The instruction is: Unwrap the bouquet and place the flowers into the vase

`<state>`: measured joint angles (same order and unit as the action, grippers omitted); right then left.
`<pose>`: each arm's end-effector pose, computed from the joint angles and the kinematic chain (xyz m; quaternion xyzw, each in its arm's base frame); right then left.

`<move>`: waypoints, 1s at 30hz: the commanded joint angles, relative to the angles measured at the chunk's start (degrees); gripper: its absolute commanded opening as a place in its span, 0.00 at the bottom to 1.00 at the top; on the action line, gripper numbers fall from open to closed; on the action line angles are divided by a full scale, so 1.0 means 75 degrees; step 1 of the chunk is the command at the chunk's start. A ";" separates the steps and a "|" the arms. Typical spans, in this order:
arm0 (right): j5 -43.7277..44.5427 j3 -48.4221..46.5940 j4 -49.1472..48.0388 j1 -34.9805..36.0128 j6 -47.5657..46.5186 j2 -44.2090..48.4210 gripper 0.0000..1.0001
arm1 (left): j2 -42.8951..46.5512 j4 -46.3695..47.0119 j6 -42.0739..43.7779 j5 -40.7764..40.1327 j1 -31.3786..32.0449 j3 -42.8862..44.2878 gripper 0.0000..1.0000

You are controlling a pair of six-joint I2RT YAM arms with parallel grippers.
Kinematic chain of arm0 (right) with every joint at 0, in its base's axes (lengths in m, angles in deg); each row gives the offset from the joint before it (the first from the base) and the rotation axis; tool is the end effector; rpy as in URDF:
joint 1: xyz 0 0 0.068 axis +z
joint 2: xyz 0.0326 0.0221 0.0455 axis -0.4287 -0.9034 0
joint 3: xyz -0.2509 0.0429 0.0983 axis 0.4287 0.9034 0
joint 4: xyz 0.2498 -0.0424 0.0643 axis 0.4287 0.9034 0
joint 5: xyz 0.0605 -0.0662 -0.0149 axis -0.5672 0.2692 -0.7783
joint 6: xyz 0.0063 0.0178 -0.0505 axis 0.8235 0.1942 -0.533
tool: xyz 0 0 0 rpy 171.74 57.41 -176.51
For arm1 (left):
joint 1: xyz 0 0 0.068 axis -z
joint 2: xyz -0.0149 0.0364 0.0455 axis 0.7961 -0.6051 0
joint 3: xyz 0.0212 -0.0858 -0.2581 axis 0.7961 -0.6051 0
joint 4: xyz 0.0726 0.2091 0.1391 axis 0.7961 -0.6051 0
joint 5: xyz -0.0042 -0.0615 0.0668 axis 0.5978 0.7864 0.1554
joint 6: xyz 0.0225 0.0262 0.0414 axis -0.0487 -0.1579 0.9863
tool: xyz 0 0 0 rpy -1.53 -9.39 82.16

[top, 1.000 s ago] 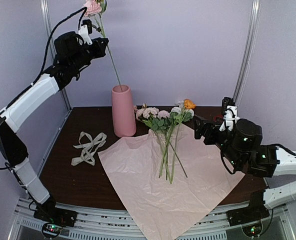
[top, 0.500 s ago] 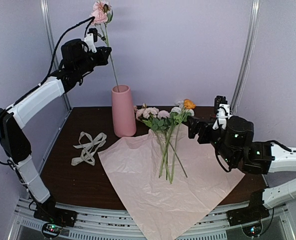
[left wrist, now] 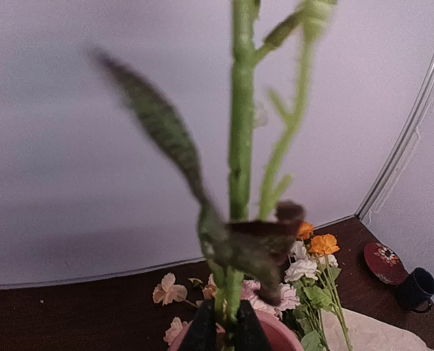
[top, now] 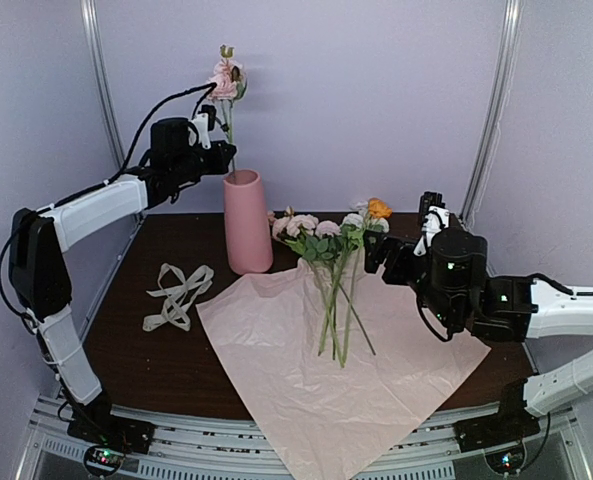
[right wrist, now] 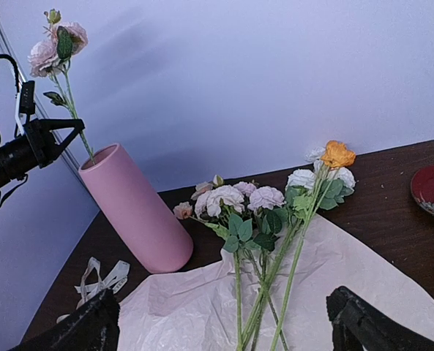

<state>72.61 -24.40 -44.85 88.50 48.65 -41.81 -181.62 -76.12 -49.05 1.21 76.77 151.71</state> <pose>0.1354 0.2158 0.3185 0.0096 0.7584 0.2500 0.6018 0.4036 -0.1829 0.3721 0.0517 0.7475 -0.2751 0.6023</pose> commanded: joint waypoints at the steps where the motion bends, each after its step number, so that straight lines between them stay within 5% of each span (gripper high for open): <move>1: -0.0193 0.0049 0.0332 -0.0034 0.0316 -0.0071 1.00 | 0.0338 0.0466 0.0057 0.0513 -0.0054 -0.0618 0.18; 13: -0.0471 -0.0029 0.0471 -0.0040 -0.0145 0.0258 1.00 | 0.1704 -0.0230 -0.0104 0.0288 0.0033 -0.1117 0.96; 20: -0.1947 -0.0763 0.1008 -0.0982 -0.0002 -0.0723 0.95 | 0.4127 -0.0758 -0.0870 -0.0676 0.0114 -0.3117 0.98; 26: -0.3274 -0.0508 0.1298 -0.1922 0.0158 -0.1757 0.67 | 0.5858 -0.0858 -0.0828 -0.0474 0.0123 -0.5282 0.98; 30: -0.4292 0.0011 0.0954 -0.2699 0.0541 -0.2346 0.58 | 0.6342 -0.0970 -0.0405 -0.0631 0.0123 -0.6060 0.98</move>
<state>50.06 -28.01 -37.77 72.91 49.85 -56.26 -135.92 -82.28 -54.45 -2.00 77.36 110.77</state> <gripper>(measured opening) 0.608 0.977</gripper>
